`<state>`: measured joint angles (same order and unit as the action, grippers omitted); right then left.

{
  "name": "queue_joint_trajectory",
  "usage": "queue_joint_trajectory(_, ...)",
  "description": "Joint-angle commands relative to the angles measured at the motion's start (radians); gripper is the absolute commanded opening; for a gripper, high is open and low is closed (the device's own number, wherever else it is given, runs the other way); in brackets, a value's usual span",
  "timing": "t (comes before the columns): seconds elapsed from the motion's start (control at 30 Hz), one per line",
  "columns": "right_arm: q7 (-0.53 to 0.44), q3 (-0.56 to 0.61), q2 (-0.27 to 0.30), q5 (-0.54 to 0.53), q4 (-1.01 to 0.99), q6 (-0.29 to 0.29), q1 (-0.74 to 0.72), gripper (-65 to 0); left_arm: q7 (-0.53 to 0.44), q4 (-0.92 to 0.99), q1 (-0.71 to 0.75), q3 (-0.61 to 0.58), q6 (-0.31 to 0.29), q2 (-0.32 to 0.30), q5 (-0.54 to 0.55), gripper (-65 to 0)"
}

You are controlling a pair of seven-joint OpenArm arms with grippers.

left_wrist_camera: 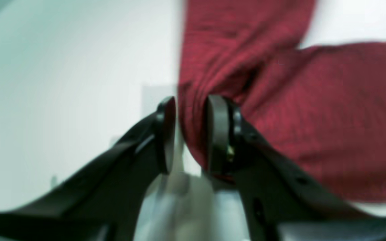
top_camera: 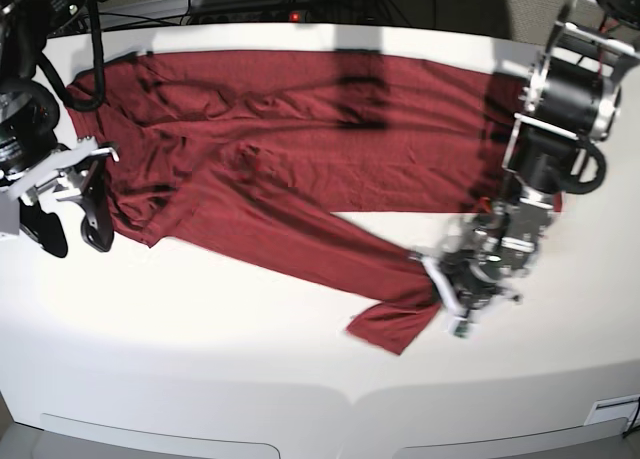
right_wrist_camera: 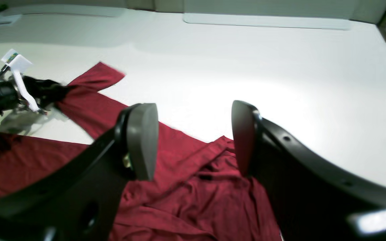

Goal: Fold the T-shirt properly

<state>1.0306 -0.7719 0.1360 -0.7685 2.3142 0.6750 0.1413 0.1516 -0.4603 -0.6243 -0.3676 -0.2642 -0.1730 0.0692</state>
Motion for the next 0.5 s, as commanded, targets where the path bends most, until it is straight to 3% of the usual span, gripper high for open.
queue_joint_trajectory(0.0,-0.013,-0.002,0.011,-0.029,0.018,0.003,-0.008,-30.3,0.112,0.010,-0.002,0.000,0.030,-0.036,-0.014,-49.5)
queue_joint_trajectory(0.17,-0.008,-0.002,0.011,-0.029,0.018,0.003,-0.008,-30.3,0.199,0.010,-0.002,0.000,0.034,-0.110,0.005,-49.5)
queue_joint_trajectory(0.33,-0.017,0.003,0.010,-0.028,0.015,0.006,-0.008,-30.3,0.230,0.010,-0.002,0.000,0.033,-0.120,0.097,-49.5)
queue_joint_trajectory(0.47,-0.179,0.116,0.009,0.027,-0.137,0.021,-0.018,-30.3,0.230,0.009,-0.002,0.000,0.032,-0.085,0.108,-49.5)
